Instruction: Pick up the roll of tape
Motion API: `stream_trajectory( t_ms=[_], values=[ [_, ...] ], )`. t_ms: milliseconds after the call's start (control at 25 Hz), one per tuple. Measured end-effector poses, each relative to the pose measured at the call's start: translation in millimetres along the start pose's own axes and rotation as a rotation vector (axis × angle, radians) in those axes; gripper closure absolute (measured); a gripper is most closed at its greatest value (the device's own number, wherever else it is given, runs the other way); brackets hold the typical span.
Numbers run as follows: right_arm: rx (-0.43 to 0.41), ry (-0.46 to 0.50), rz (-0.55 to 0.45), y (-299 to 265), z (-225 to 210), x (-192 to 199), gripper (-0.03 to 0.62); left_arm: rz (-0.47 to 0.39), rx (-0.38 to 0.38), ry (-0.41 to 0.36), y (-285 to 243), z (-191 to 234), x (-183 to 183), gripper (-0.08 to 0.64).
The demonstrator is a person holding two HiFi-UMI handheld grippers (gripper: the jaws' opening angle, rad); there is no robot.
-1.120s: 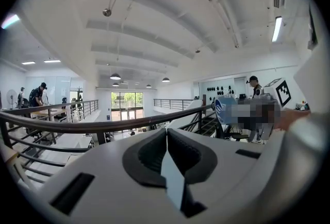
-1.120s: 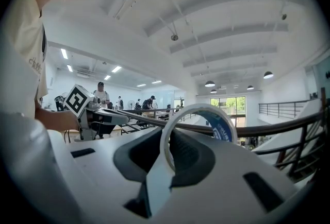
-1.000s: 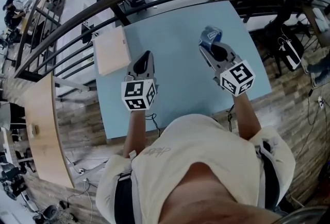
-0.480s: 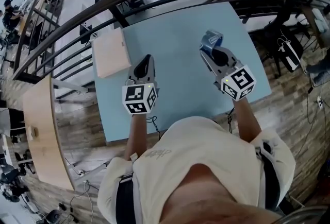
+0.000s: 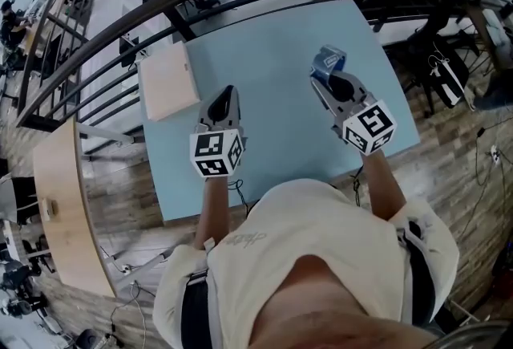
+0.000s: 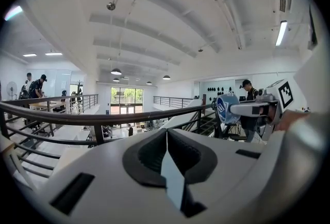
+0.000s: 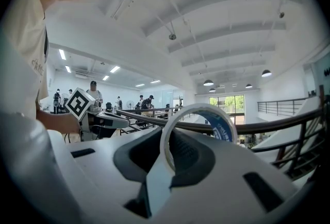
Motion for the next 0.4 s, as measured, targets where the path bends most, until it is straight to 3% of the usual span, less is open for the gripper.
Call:
stream_trajectory(
  t_ms=[400],
  values=[
    [-0.004,-0.004,-0.01,1.2,1.5,-3.0,0.538,-0.007,-0.019,0.004,4.9,1.3,0.0,0.538]
  ],
)
Point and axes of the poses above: the fingertips, and each gripper's own axes: y backward along the fingers, z to its left, x out of its underside, the point moved 1 cm from there along y, backward along the fingers, and after that the axes turned 2 degrees about y, right-handed, at the moved point
